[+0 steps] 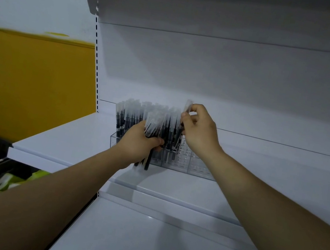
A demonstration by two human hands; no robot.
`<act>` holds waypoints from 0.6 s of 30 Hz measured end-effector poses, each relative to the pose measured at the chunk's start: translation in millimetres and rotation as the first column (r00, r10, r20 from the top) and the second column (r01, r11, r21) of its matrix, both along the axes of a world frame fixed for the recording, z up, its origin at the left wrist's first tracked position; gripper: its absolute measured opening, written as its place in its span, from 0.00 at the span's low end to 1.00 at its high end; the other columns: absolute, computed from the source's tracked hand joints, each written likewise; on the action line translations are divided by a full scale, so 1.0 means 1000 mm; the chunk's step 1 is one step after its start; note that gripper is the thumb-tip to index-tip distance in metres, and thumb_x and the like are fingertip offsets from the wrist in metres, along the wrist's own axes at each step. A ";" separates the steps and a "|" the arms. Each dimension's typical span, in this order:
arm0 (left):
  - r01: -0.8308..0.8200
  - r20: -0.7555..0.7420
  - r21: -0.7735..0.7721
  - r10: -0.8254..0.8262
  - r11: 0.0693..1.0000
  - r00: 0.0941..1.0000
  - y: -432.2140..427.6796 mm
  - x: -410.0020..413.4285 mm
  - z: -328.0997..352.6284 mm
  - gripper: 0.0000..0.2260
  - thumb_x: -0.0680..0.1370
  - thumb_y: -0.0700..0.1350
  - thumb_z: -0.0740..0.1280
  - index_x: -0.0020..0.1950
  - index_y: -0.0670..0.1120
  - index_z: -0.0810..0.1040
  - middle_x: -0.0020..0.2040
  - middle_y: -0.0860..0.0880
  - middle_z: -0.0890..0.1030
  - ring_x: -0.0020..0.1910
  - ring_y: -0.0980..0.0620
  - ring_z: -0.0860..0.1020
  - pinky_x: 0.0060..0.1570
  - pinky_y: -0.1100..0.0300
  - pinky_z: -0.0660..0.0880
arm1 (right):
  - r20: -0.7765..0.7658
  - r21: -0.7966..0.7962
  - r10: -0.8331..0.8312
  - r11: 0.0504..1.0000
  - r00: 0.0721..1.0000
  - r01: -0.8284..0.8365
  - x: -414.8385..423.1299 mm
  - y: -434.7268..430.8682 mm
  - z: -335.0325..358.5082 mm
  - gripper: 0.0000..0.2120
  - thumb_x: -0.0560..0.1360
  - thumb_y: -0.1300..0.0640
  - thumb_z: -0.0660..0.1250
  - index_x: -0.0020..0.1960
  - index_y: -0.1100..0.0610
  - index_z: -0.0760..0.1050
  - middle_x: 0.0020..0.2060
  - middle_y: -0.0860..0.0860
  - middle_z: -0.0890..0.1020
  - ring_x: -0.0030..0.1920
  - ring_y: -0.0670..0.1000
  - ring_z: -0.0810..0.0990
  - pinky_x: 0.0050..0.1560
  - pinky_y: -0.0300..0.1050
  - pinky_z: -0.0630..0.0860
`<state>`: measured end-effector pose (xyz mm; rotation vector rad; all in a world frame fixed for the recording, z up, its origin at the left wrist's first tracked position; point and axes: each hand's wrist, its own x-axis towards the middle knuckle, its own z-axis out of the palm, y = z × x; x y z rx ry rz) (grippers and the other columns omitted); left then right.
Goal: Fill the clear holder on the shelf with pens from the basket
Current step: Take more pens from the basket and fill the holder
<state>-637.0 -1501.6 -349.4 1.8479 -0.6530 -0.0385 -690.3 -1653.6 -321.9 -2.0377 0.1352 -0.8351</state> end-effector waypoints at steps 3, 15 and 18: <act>-0.007 0.002 0.000 0.007 1.000 1.000 0.000 0.001 0.000 0.09 0.77 0.40 0.68 0.57 0.47 0.77 0.45 0.47 0.84 0.42 0.51 0.83 0.45 0.51 0.81 | -0.012 -0.055 0.003 0.998 1.000 -0.004 0.000 0.001 -0.001 0.03 0.81 0.53 0.60 0.53 0.52 0.70 0.44 0.57 0.81 0.44 0.58 0.80 0.45 0.50 0.78; 0.000 0.072 0.109 -0.007 0.994 0.997 0.001 -0.003 0.002 0.08 0.78 0.38 0.66 0.54 0.47 0.74 0.41 0.51 0.77 0.39 0.56 0.74 0.38 0.68 0.71 | -0.144 -0.170 -0.086 0.984 0.986 0.061 0.012 0.001 -0.027 0.09 0.80 0.52 0.61 0.49 0.59 0.70 0.32 0.51 0.74 0.34 0.53 0.72 0.37 0.46 0.69; -0.008 0.056 0.090 0.003 0.996 0.998 0.002 -0.003 0.002 0.08 0.77 0.39 0.67 0.55 0.49 0.75 0.48 0.42 0.81 0.45 0.44 0.79 0.40 0.59 0.75 | -0.150 -0.185 -0.101 0.980 0.983 0.072 0.012 0.002 -0.031 0.09 0.79 0.51 0.62 0.49 0.56 0.68 0.36 0.49 0.74 0.37 0.51 0.72 0.37 0.44 0.67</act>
